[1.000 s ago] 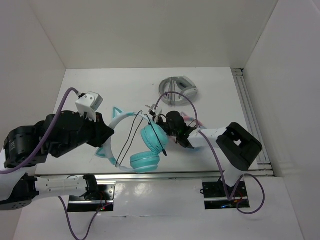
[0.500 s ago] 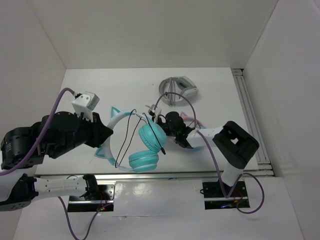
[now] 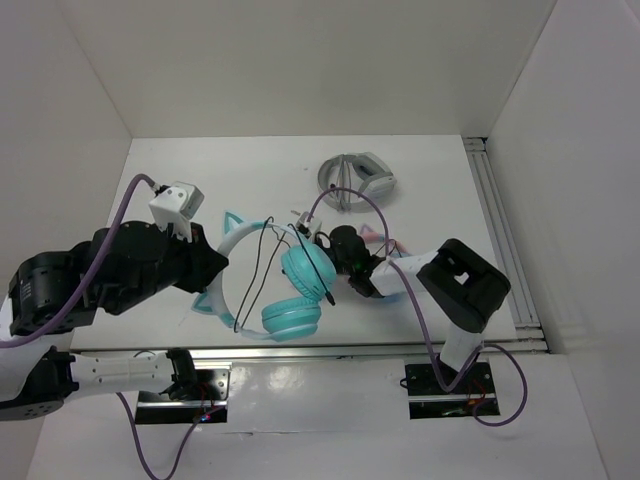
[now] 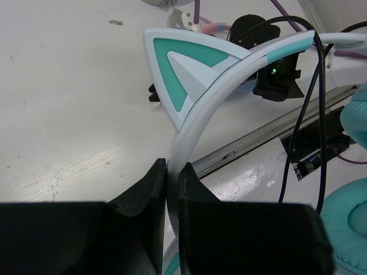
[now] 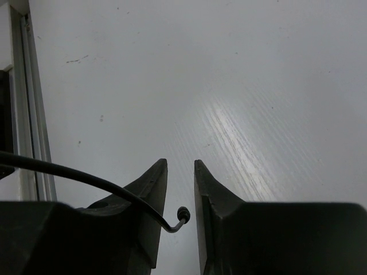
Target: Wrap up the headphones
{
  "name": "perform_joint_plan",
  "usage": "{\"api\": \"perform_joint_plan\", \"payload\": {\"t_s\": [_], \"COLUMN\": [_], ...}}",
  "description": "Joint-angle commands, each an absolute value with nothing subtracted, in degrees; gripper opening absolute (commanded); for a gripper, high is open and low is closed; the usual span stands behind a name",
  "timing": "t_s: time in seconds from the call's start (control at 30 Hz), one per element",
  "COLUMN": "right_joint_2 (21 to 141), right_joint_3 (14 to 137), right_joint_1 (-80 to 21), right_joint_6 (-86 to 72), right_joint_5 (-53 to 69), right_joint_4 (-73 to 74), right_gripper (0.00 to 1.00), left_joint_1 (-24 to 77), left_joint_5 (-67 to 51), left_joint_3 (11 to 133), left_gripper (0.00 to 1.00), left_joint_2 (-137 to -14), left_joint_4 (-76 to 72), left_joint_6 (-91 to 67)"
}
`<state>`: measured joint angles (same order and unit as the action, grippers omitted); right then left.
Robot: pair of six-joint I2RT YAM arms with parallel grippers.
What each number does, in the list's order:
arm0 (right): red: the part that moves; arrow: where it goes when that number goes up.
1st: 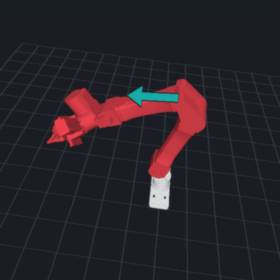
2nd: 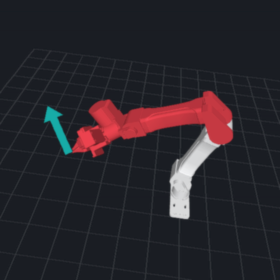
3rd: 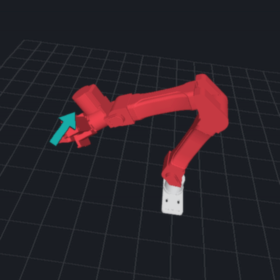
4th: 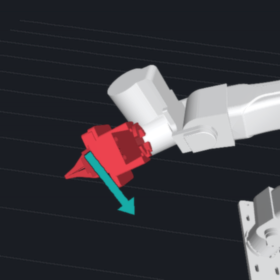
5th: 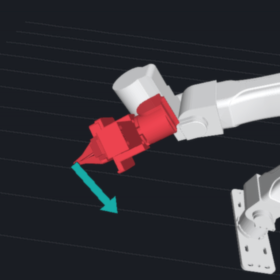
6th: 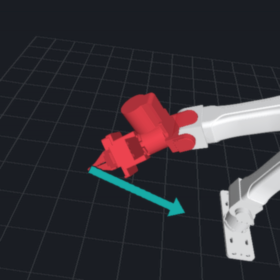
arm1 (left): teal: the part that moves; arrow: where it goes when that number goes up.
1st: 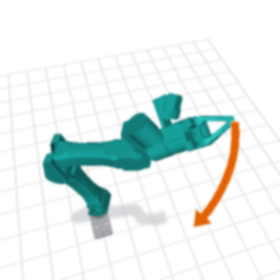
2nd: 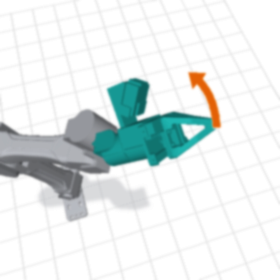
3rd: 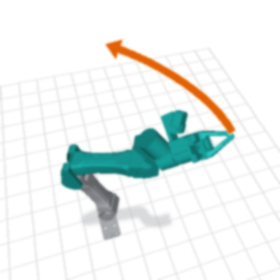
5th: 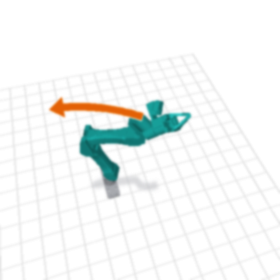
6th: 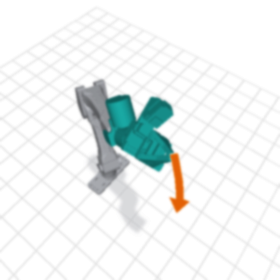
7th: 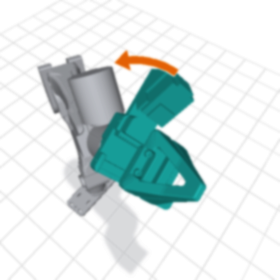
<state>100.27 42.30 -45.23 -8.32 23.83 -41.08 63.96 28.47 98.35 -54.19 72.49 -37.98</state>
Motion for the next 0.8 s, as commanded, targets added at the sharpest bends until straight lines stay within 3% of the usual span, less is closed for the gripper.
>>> {"api": "perform_joint_plan", "payload": {"t_s": [0.0, 0.77], "right_joint_2": [101.77, 102.92], "right_joint_3": [41.75, 40.08], "right_joint_1": [-45.53, -47.11], "right_joint_6": [-9.05, -9.58], "right_joint_5": [24.96, 24.44], "right_joint_4": [-45.43, -45.44], "right_gripper": [0.34, 0.34], "left_joint_1": [64.25, 64.25], "left_joint_5": [29.18, 32.51], "left_joint_3": [99.58, 101.34], "left_gripper": [0.00, 0.00], "left_joint_2": [-53.79, -52.73], "left_joint_4": [66.97, 69.26], "left_joint_6": [-41.04, -41.57]}}
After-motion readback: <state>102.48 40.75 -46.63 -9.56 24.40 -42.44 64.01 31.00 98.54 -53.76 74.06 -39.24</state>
